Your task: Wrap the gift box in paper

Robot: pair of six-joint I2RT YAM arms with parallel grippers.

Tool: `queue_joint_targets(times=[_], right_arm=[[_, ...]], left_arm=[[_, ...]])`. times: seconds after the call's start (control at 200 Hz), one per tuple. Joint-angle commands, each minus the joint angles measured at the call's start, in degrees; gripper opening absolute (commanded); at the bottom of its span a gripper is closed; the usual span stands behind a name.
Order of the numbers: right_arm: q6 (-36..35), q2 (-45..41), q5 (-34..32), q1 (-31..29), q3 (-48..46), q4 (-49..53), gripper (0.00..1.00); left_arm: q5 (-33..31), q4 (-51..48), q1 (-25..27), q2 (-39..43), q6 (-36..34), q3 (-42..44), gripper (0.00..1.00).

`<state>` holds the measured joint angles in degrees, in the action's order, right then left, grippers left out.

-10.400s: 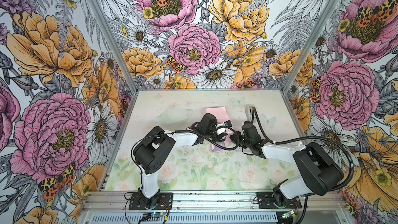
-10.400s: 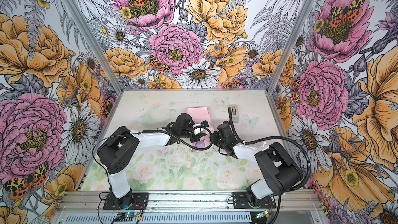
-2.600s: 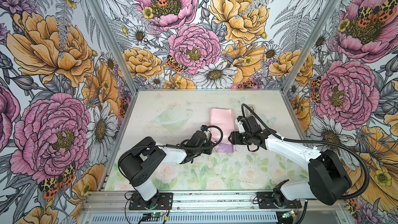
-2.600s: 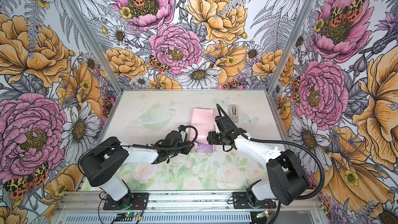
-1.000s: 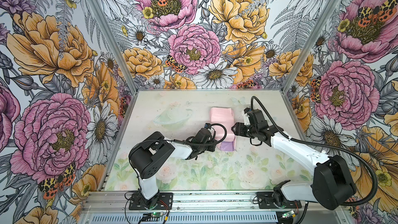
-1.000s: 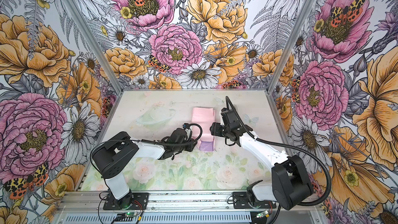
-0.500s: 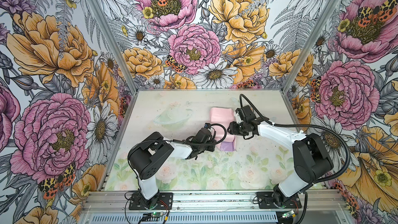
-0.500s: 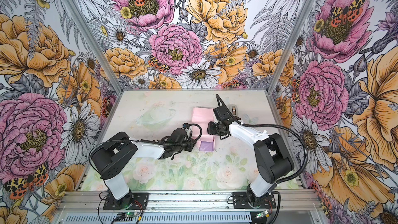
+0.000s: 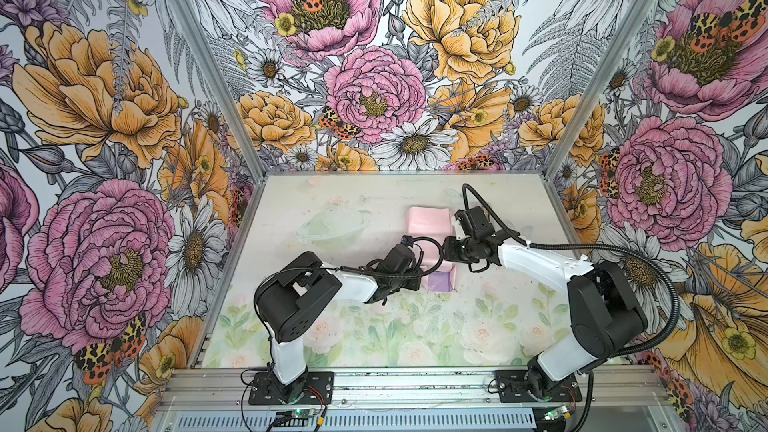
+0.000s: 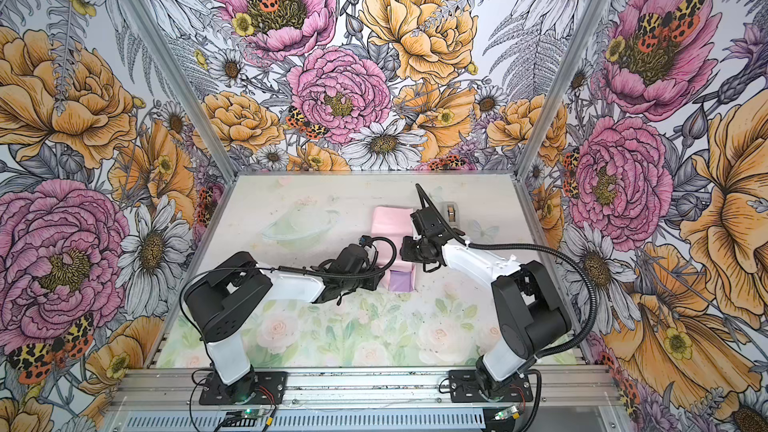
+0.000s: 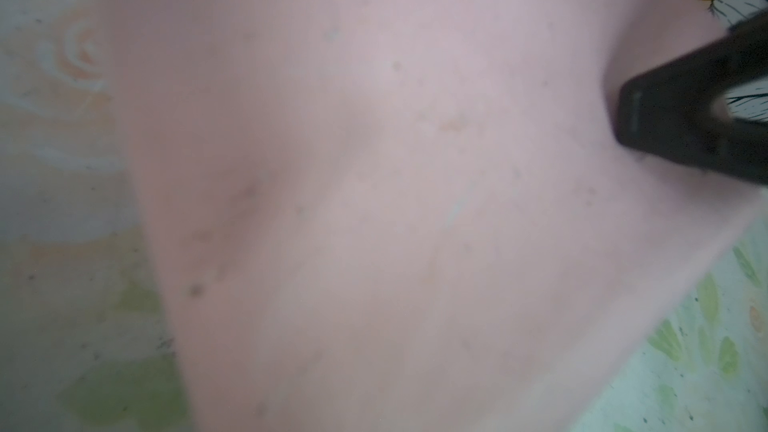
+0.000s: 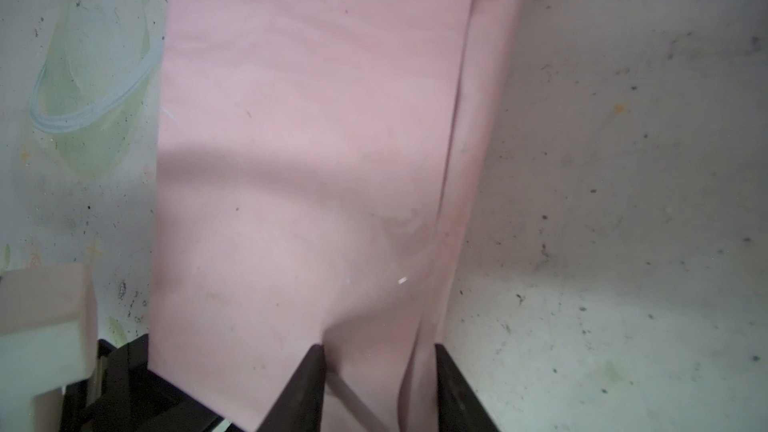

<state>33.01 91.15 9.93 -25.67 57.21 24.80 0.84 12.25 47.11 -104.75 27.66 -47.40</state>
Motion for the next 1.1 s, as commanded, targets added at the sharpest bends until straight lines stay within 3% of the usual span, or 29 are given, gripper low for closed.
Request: queue_joint_targets(times=[0.0,0.515,0.911,1.096], right_arm=[[0.1,0.0,-1.6,-1.0,-2.5,5.5,0.41],[1.2,0.5,-0.8,-1.2,-2.9,4.5,0.34],[1.4,0.1,-1.1,-1.3,-3.5,4.5,0.32],[1.4,0.2,-1.1,-1.3,-3.4,4.5,0.32]], left_arm=[[-2.3,-0.7,-1.3,-1.1,0.8,0.7,0.3],[-0.9,-6.3,3.2,-1.6,-4.9,-2.8,0.29],[-3.3,-4.0,-2.3,-0.1,-1.2,-0.8,0.29],[-3.1,-4.7,-1.5,-0.1,-2.9,-1.1,0.29]])
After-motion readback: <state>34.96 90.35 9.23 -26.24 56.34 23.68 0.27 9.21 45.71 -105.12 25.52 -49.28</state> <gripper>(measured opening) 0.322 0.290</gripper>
